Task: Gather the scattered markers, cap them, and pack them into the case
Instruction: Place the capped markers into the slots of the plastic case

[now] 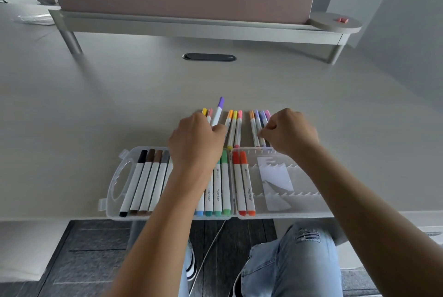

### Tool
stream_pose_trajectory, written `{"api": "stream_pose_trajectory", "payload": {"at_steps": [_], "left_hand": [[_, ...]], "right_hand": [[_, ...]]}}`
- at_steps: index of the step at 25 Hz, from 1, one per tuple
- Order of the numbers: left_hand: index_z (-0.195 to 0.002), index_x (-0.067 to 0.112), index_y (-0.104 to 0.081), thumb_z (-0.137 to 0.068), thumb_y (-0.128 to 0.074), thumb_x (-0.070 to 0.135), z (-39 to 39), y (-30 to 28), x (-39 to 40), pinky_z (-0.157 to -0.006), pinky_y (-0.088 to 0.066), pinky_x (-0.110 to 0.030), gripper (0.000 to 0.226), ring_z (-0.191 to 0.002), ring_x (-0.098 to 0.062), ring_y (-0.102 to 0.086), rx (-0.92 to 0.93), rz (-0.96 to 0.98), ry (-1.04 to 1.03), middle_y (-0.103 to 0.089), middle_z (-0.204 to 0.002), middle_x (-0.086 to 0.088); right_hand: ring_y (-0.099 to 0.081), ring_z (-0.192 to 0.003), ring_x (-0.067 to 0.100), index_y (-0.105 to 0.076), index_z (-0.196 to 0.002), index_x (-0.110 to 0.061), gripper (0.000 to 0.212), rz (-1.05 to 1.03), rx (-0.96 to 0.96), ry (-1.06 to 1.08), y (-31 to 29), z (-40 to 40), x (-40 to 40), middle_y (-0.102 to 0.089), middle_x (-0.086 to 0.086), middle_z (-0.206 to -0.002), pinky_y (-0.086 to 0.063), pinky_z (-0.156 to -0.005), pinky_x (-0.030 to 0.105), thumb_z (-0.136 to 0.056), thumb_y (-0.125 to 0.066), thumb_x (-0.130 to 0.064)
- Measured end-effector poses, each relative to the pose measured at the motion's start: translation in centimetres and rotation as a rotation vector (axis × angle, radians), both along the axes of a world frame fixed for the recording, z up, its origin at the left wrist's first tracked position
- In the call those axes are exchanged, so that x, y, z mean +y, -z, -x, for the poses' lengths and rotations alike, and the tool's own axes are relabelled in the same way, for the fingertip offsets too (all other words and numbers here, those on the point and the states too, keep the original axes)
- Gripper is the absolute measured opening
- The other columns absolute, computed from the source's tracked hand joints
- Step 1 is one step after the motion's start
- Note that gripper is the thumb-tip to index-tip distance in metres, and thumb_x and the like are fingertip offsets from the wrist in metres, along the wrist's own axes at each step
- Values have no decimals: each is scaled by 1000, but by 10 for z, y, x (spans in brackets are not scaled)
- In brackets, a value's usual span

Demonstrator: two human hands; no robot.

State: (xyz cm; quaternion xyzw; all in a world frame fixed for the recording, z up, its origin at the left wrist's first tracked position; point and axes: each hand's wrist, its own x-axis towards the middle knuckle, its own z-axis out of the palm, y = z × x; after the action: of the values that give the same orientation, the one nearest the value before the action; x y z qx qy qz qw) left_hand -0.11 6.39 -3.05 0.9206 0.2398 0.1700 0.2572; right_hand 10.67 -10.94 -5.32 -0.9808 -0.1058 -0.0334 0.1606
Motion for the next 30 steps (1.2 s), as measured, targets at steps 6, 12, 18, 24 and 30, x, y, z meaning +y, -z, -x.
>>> {"api": "stream_pose_trajectory", "payload": {"at_steps": [6,12,18,24,30], "left_hand": [[-99,13,-63,-100,-60,21,47,3,-12,-53,-39,-16,8,-64,-5,-58,-152,147,80,-69,-85,3],[-105,15,-74,-99,-61,19,77,10,-17,-60,-46,-18,15,-74,-11,-65,-233,196,100,-73,-90,2],[-95,16,-72,-93,-66,21,96,8,-35,-49,-41,-11,8,-60,-4,-64,-148,303,144,-72,-78,7],[-90,21,-61,-92,-66,28,89,8,-64,-57,-48,-24,9,-68,-10,-66,-5,227,213,-67,-78,7],[-120,27,-54,-90,-65,40,76,17,-81,-81,-57,-45,34,-83,-17,-71,104,69,256,-71,-101,5]], "right_hand": [[-52,-58,20,-48,-67,-17,32,264,-46,44,-20,5,26,-55,2,-66,-35,-51,25,-85,-73,-28],[-61,-51,15,-73,-72,-8,34,-214,95,82,-32,18,18,-65,-3,-54,-47,-51,23,-88,-72,-38],[-39,-42,12,-78,-80,-5,31,-477,266,101,-39,82,-25,-61,9,-63,-29,-42,20,-86,-76,-35],[-29,-29,7,-72,-67,1,36,-501,239,52,-32,116,-61,-39,-6,-37,-22,-34,14,-88,-75,-28],[-30,-33,7,-72,-68,2,35,-523,219,4,-25,114,-75,-47,2,-47,-23,-37,15,-87,-75,-27]]}}
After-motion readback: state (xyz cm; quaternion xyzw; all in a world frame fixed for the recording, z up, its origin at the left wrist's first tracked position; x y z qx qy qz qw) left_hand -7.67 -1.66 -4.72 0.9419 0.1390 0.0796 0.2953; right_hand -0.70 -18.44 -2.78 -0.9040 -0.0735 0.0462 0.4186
